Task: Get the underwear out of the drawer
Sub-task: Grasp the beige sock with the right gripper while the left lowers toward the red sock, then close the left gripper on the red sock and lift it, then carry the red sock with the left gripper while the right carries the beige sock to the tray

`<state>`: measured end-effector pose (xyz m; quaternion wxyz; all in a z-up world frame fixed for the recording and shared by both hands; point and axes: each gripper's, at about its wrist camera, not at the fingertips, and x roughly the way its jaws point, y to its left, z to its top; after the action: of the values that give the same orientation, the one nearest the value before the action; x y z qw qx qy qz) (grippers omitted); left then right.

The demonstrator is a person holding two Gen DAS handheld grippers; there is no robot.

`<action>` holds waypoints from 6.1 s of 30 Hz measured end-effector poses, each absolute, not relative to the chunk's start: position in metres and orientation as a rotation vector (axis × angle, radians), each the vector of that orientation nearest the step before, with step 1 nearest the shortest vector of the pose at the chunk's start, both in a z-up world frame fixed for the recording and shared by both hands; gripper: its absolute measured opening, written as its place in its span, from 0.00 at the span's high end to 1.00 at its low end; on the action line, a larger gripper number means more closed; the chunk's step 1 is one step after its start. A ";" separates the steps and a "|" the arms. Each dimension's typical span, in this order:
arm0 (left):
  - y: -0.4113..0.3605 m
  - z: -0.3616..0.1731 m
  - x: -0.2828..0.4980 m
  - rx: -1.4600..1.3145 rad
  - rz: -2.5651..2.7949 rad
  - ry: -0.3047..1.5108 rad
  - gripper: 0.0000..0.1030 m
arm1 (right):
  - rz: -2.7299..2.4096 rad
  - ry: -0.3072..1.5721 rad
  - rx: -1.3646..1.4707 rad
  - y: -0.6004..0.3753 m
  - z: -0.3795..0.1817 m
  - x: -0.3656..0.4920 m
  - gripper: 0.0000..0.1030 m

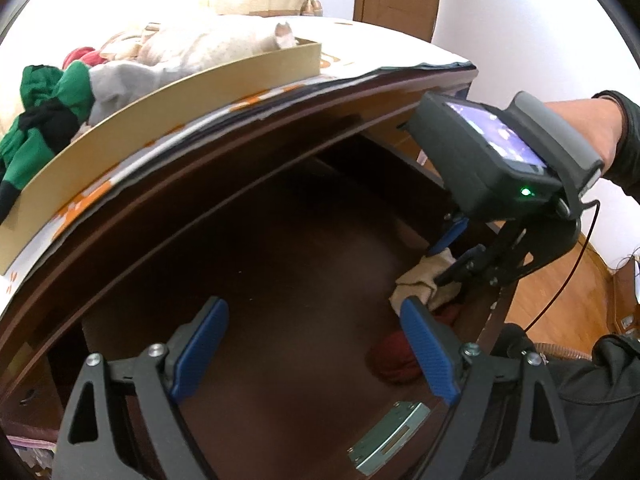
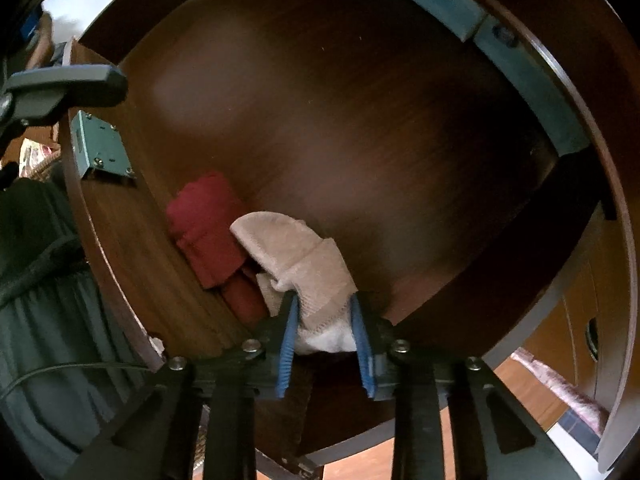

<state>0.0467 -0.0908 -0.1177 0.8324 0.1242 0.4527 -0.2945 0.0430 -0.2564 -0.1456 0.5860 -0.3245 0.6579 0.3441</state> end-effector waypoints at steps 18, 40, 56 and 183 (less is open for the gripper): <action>-0.128 -0.153 0.064 0.145 -0.727 1.264 0.13 | 0.662 1.244 -0.614 -0.270 -0.118 0.043 0.79; -0.156 -0.205 0.074 -0.026 -0.764 1.660 0.25 | 0.691 1.193 -0.545 -0.302 -0.105 0.027 0.79; -0.144 -0.205 0.072 -0.047 -0.747 1.616 0.70 | 0.693 1.174 -0.480 -0.308 -0.101 0.026 0.79; 0.035 0.033 0.084 0.087 -0.059 0.420 0.70 | 0.707 0.529 -0.076 -0.259 0.064 0.065 0.79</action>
<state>0.0841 0.0354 0.0329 0.9766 0.0434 0.2086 -0.0292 0.0650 -0.2594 0.0643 0.9034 -0.0369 0.2560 0.3421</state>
